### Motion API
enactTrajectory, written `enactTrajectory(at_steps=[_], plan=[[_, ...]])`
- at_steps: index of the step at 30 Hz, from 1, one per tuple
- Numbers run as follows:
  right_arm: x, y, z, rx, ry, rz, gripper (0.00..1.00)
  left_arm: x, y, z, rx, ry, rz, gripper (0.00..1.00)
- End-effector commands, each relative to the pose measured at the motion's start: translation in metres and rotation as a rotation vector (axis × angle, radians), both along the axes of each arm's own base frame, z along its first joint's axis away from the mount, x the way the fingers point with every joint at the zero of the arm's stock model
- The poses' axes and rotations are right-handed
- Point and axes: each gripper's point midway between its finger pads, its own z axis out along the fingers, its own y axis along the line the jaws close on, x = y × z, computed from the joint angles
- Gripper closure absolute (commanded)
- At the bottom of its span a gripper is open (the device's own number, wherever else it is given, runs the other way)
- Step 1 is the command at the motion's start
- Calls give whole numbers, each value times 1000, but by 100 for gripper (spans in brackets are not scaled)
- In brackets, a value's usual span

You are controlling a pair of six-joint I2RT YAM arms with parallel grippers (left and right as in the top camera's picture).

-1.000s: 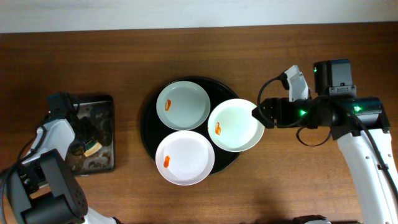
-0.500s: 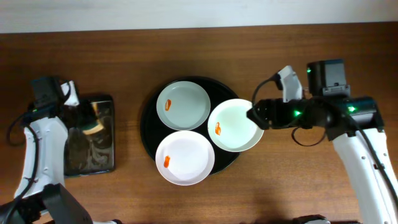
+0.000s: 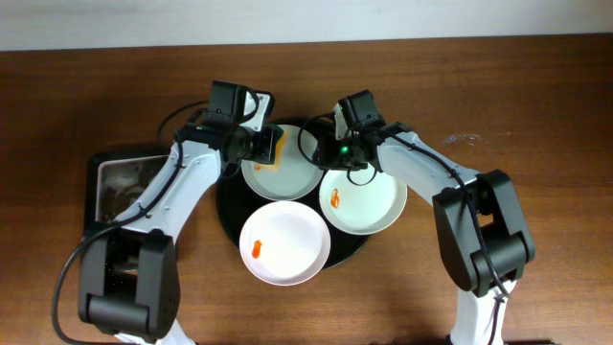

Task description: Clean dirty plates on tray and stack at the side

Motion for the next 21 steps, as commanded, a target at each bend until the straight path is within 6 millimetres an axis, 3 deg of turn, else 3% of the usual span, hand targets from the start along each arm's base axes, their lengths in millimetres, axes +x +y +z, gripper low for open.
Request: enactTrajectory(at_steps=[1, 3, 5, 9, 15, 17, 21], plan=[[6, -6, -7, -48, -12, -34, 62, 4, -4, 0, -12, 0, 0, 100], [5, -4, -8, -52, -12, -29, 68, 3, -5, -1, -12, 1, -1, 100], [1, 8, -12, -58, -20, -6, 68, 3, -4, -1, -11, 2, -1, 100], [-2, 11, -17, -119, -37, -6, 71, 3, -4, -1, -11, 3, -1, 100], [1, 1, -30, -169, -27, -52, 96, 0, -4, -3, -8, 20, -1, 100], [5, -10, -31, -218, -38, -105, 96, -2, -3, -4, -5, 29, -1, 100], [6, -12, -32, -224, -38, -111, 96, -8, -1, -8, -18, 76, 46, 100]])
